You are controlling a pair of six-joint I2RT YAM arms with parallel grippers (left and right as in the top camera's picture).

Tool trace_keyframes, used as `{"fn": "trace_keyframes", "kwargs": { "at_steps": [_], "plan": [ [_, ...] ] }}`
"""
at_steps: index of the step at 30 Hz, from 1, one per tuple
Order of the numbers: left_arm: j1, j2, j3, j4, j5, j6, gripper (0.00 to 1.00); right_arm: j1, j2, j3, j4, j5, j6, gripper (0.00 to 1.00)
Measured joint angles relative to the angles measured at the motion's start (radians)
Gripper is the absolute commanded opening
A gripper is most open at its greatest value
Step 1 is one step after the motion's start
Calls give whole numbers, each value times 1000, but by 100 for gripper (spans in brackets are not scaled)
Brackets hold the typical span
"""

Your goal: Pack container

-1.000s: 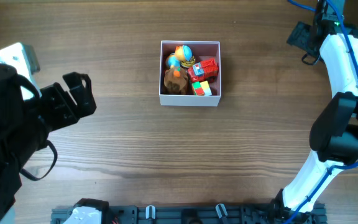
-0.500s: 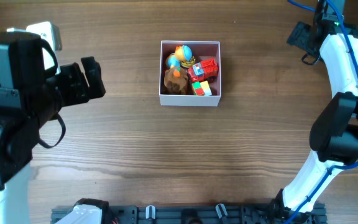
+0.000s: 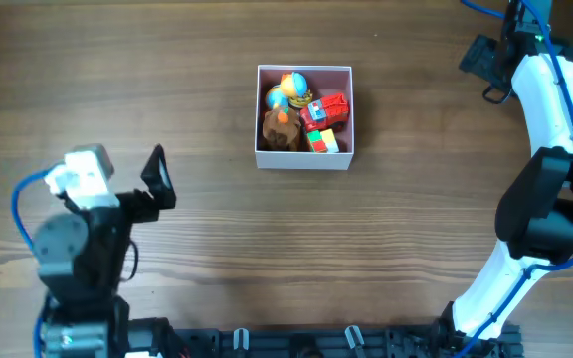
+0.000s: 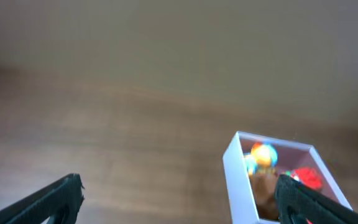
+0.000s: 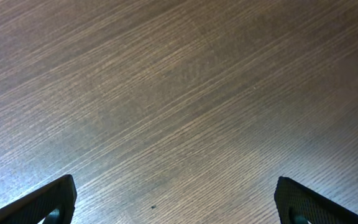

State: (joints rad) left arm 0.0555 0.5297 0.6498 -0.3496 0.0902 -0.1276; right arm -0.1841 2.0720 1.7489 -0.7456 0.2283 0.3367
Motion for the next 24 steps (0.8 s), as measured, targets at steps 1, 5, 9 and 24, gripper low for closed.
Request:
{"fn": "trace_keyframes", "kwargs": {
  "at_steps": [1, 5, 9, 24],
  "plan": [
    [0, -47, -56, 48, 7, 0, 100, 0, 0, 0, 0, 0, 0, 100],
    [0, -228, -205, 101, 17, 0, 100, 0, 0, 0, 0, 0, 0, 100],
    [0, -355, -259, 105, 18, 0, 100, 0, 0, 0, 0, 0, 0, 100],
    [0, -515, -344, 151, 21, 0, 100, 0, 0, 0, 0, 0, 0, 100]
  ]
}}
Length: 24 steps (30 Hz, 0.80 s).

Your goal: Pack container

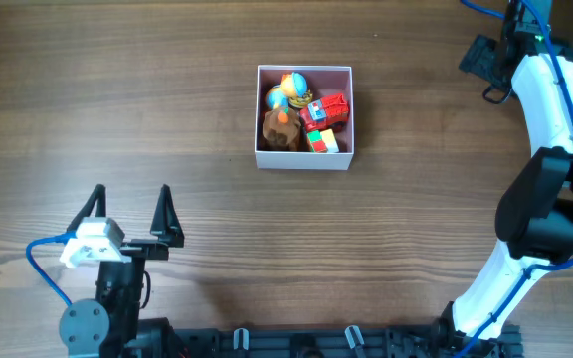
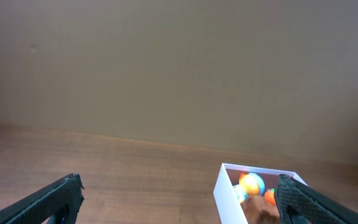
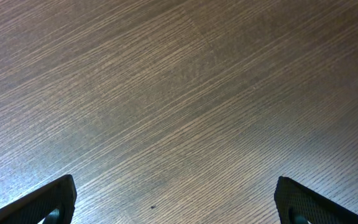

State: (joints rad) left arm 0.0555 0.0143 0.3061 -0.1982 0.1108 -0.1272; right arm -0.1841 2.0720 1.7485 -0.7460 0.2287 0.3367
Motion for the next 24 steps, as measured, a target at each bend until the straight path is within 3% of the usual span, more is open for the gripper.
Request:
{"fn": "trace_keyframes", "kwargs": {
  "at_steps": [16, 20, 24],
  "plan": [
    [0, 0, -277, 352, -2, 0, 100, 0, 0, 0, 0, 0, 0, 100],
    [0, -1, -291, 353, -7, 0, 100, 0, 0, 0, 0, 0, 0, 100],
    [0, -1, -294, 251, -8, 0, 100, 0, 0, 0, 0, 0, 0, 100]
  ]
}}
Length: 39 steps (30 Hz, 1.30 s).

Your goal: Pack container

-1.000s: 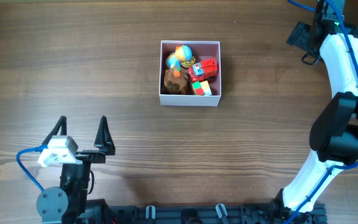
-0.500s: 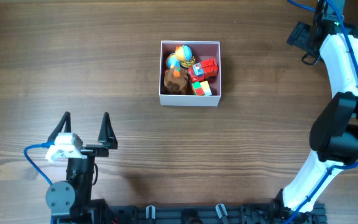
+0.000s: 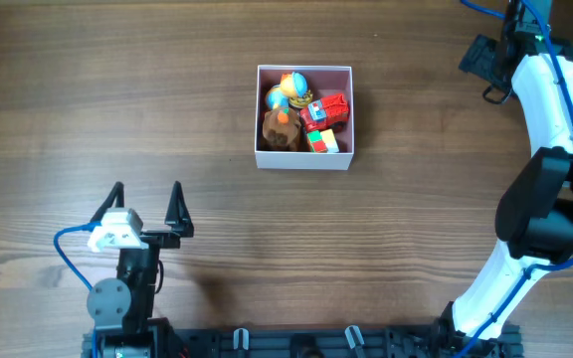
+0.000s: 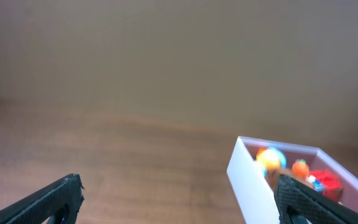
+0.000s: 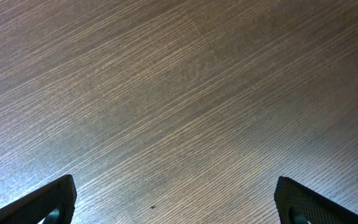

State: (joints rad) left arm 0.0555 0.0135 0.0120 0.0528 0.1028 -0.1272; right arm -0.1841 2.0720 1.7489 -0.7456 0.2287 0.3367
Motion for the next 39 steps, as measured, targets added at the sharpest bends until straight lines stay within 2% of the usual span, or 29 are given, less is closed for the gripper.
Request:
{"fn": "trace_keyframes", "kwargs": {
  "at_steps": [5, 39],
  "plan": [
    [0, 0, 0, -114, 0, 0, 100, 0, 0, 0, 0, 0, 0, 100],
    [0, 0, 0, -117, 0, 0, 100, 0, 0, 0, -1, 0, -5, 100]
  ]
}}
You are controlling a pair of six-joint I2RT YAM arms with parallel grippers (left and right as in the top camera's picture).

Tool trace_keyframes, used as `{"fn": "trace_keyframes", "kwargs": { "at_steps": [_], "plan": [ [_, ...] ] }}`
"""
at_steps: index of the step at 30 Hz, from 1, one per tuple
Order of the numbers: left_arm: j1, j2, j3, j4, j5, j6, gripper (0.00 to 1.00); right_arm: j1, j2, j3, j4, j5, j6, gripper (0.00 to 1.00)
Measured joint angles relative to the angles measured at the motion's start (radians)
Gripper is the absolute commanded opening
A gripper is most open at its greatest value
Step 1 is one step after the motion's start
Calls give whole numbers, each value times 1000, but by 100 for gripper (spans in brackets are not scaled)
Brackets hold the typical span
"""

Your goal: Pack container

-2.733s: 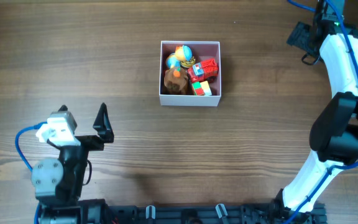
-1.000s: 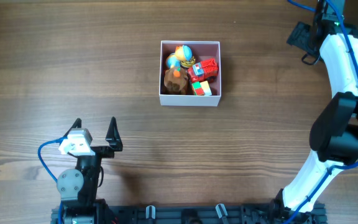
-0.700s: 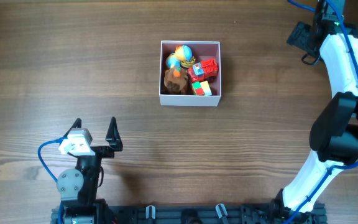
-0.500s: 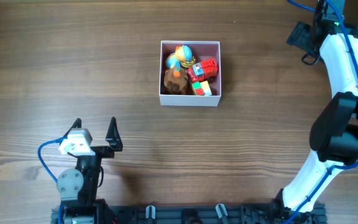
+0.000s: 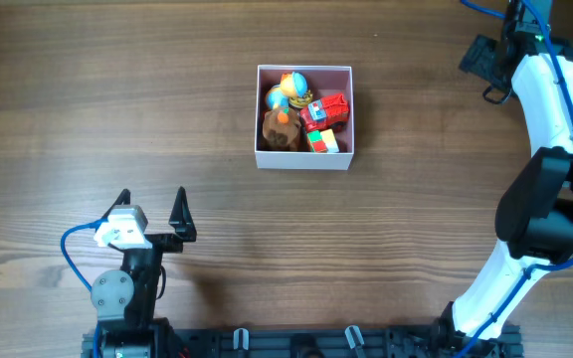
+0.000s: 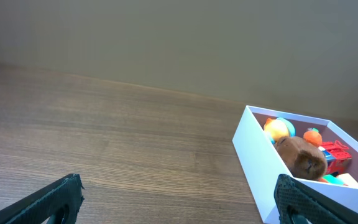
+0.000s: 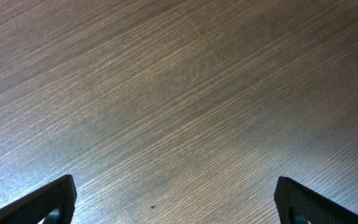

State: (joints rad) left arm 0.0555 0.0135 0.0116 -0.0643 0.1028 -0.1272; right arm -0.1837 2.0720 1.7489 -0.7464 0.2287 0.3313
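A white square box (image 5: 303, 159) sits mid-table, holding a brown plush (image 5: 281, 130), a blue-and-yellow ball (image 5: 288, 88), a red toy (image 5: 328, 109) and a multicoloured cube (image 5: 323, 141). The left wrist view shows the box (image 6: 260, 168) at the right with the plush (image 6: 303, 157) inside. My left gripper (image 5: 150, 207) stands open and empty near the front left, pointing towards the box. My right gripper (image 5: 477, 66) is at the far right corner, open over bare wood (image 7: 179, 124); its fingertips (image 7: 55, 198) show at the frame's lower corners.
The wooden table (image 5: 117, 99) spreads round the box. The white right arm (image 5: 550, 119) curves along the right edge. A black rail (image 5: 296, 343) runs along the front edge. A blue cable (image 5: 83, 239) loops beside the left arm.
My left gripper has shifted slightly right and dipped, so its camera now looks down more on the table and box. The box, its contents and the right arm are unchanged.
The left arm was first raised at the left, its gripper open and angled towards the box. Then it was drawn back low at the front left, facing forward. It has since edged right and tilted. The right arm stayed still throughout.
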Motion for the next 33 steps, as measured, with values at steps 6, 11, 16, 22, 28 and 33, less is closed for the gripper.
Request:
{"fn": "trace_keyframes", "kwargs": {
  "at_steps": [6, 11, 16, 22, 28, 33],
  "plan": [
    [0, 0, 0, 0, 0, 0, 100, 55, -134, -43, 10, 43, -31, 100],
    [0, 0, 0, 0, 0, 0, 100, 103, -552, -195, 180, 84, -78, 100],
    [0, 0, 0, 0, 0, 0, 100, 142, -886, -490, 409, 98, -126, 100],
    [0, 0, 0, 0, 0, 0, 100, 142, -1216, -909, 657, 100, -204, 100],
    [0, -1, 0, 0, 0, 0, 100, 142, -1509, -1247, 854, 85, -259, 100],
    [0, -2, 0, 0, 0, 0, 100, 142, -1703, -1440, 911, 55, -266, 100]
  ]
}}
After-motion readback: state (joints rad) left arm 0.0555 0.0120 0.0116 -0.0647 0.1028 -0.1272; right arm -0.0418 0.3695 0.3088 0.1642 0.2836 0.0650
